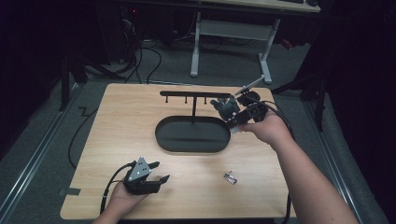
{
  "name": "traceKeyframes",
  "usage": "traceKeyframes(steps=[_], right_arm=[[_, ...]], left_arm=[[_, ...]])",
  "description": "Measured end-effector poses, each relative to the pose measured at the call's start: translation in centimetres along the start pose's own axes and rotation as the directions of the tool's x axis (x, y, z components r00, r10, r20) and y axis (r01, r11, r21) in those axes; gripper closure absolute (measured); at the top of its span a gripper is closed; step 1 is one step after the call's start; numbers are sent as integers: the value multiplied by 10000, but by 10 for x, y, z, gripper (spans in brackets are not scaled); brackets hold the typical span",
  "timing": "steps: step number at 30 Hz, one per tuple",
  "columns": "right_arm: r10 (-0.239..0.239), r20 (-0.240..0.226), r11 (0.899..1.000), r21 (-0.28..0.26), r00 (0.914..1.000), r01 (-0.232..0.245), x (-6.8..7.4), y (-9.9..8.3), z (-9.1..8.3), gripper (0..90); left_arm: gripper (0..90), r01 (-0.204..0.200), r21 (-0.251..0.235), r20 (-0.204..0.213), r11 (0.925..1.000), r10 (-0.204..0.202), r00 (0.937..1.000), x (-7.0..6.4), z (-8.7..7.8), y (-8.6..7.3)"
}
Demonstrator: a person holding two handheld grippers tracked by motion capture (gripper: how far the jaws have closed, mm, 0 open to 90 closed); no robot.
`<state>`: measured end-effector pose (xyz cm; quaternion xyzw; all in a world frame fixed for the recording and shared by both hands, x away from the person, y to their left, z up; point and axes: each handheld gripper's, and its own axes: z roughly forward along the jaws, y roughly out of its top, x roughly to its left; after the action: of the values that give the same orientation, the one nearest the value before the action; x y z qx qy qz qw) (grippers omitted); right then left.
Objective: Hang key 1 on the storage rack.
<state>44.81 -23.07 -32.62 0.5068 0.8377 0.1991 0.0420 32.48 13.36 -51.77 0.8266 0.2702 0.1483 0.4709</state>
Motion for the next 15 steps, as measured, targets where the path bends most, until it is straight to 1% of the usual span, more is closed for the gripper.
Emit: traceKeyframes(steps=[3,5,7,12,15], right_arm=[[45,20,9997,-233,10000,-44,0,4,-7,460],[35,89,9996,-295,10000,-32,0,5,-9,459],[115,90,9995,-303,9999,-112,0,6,-9,459],[96,280,9997,-230,9996,-90,0,5,-8,459],[179,388,9994,-303,9991,-167,-3,5,-9,459]], left_arm=[[366,-12,7,16,10000,12,10000,0,0,0],[366,-41,-3,19,10000,41,10000,-1,0,0],[366,-38,-12,39,10000,38,10000,-1,0,0],[366,-39,-10,35,10000,39,10000,-1,0,0],[366,-69,17,42,10000,69,10000,-1,0,0]])
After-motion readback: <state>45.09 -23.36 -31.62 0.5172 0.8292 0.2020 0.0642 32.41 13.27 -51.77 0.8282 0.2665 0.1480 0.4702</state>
